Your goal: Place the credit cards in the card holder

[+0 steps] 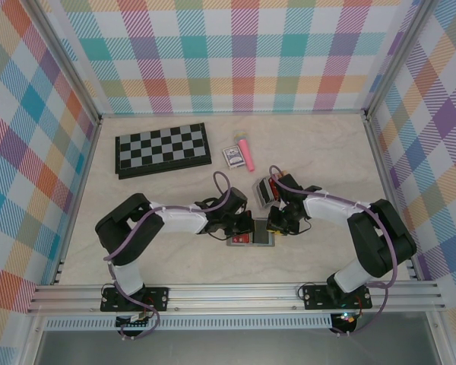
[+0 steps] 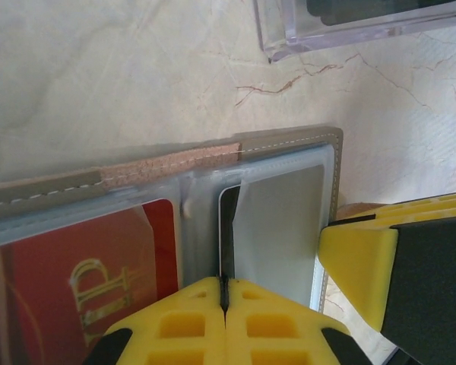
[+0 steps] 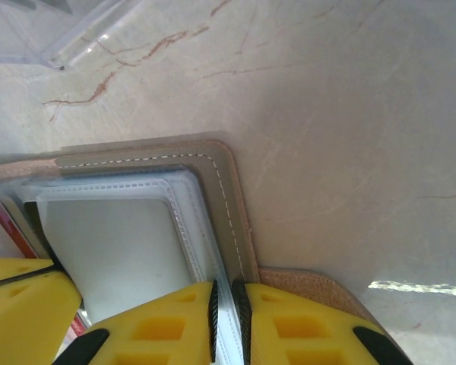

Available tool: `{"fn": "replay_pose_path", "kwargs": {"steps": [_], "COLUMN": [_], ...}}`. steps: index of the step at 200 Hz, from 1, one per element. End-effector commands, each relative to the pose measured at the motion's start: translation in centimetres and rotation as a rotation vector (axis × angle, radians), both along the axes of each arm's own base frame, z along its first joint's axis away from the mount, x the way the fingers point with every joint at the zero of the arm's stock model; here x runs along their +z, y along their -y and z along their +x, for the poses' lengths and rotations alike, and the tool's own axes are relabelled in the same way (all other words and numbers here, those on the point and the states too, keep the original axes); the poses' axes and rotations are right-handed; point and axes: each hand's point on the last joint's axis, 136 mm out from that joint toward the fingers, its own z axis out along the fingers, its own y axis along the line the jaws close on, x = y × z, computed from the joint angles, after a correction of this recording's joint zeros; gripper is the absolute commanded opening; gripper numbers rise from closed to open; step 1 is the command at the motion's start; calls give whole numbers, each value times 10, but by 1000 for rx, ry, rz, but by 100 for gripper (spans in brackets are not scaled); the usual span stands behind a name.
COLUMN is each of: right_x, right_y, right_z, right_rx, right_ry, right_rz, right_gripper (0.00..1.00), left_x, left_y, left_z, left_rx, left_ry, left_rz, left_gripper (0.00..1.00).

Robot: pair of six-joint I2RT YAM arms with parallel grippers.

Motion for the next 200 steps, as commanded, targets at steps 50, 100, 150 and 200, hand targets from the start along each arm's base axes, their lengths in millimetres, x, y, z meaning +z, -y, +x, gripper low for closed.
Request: {"fn": "replay_pose_path", "kwargs": {"steps": [50,100,150,200], "right_x": [-4,45,101,125], "right_y": [-5,10,42,75], "right_z": [9,25,52,88], "right_rx": [-10,8,-10,-64], "right_ry": [34,181,362,406], "right_rz": [-10,-70,-187,-201], "right_gripper": [22,32,39,44], "left_x": [6,30,48,59], "left_y": [-4,-31,-38,-17], "left_z": [-9,-1,31,89], "left_rx": [-27,49,110,169], "left_ry": [23,124,141,106], "left_rz": [33,90,70,-12], "left_gripper": [13,24,36,44]}}
